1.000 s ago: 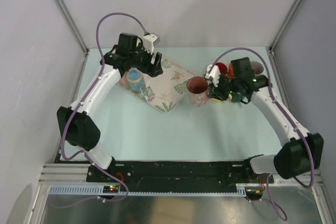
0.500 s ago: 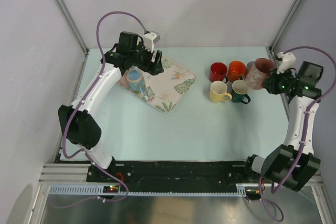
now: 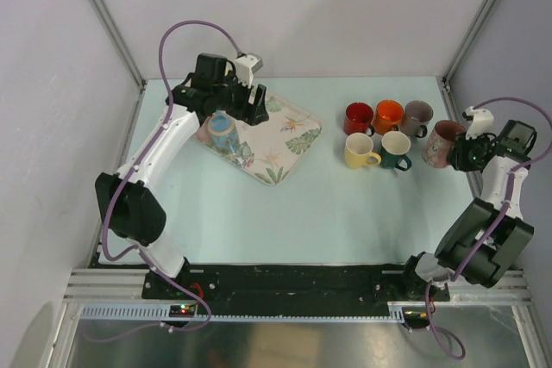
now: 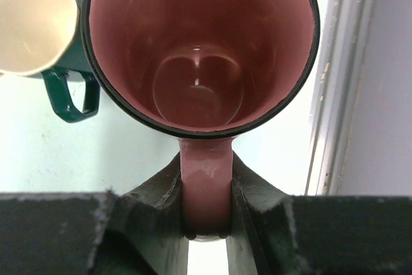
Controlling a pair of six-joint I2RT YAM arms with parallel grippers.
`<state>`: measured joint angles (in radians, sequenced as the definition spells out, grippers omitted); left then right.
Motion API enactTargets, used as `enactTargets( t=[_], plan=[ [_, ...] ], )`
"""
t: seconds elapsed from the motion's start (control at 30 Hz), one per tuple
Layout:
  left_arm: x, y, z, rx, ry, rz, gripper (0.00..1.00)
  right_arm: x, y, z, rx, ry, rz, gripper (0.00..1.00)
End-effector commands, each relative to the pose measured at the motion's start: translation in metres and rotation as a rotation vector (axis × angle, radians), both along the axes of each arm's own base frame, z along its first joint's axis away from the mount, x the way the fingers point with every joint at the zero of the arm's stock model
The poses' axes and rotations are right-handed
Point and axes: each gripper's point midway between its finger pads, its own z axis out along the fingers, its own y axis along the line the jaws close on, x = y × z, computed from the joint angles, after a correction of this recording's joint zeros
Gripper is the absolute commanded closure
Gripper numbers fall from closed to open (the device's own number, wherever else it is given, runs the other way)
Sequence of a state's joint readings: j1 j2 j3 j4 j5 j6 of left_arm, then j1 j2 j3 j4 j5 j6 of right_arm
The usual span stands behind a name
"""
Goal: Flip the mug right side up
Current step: Place the cup at the corner of the board.
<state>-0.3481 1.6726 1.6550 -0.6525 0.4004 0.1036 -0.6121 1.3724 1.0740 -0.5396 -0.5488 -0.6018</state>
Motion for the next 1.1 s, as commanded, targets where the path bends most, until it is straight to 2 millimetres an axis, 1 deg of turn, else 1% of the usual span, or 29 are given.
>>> enactTargets(
  t=[0.0, 0.13, 0.33, 0.57, 0.67, 0.8, 0.87, 1.0, 1.07],
  plan=[
    [-0.009, 0.003, 0.018, -0.024, -0.043, -0.001, 0.22, 0.031, -0.007, 0.018, -0.153, -0.146, 0.142, 1.0],
    [-0.013, 0.008, 0.014, -0.004, -0.049, 0.004, 0.22, 0.038, -0.004, 0.0, -0.159, -0.12, 0.179, 1.0],
    [-0.016, 0.012, 0.01, 0.015, -0.05, 0.011, 0.22, 0.046, 0.01, -0.025, -0.191, -0.079, 0.238, 1.0],
    [-0.014, 0.014, 0.01, 0.028, -0.059, 0.017, 0.22, 0.059, 0.016, -0.037, -0.21, -0.074, 0.247, 1.0],
    [-0.013, 0.013, 0.009, 0.029, -0.059, 0.016, 0.22, 0.059, 0.015, -0.042, -0.209, -0.064, 0.245, 1.0],
    [-0.012, 0.013, 0.009, 0.031, -0.059, 0.017, 0.22, 0.053, 0.013, -0.051, -0.204, -0.041, 0.253, 1.0],
    [-0.011, 0.013, 0.01, 0.031, -0.06, 0.017, 0.22, 0.048, 0.012, -0.058, -0.204, -0.022, 0.264, 0.97],
    [-0.01, 0.012, 0.009, 0.03, -0.06, 0.015, 0.22, 0.039, 0.013, -0.07, -0.205, 0.012, 0.29, 0.79],
    [-0.009, 0.011, 0.008, 0.03, -0.056, 0.013, 0.22, 0.036, 0.014, -0.074, -0.195, 0.023, 0.296, 0.74]
  ],
)
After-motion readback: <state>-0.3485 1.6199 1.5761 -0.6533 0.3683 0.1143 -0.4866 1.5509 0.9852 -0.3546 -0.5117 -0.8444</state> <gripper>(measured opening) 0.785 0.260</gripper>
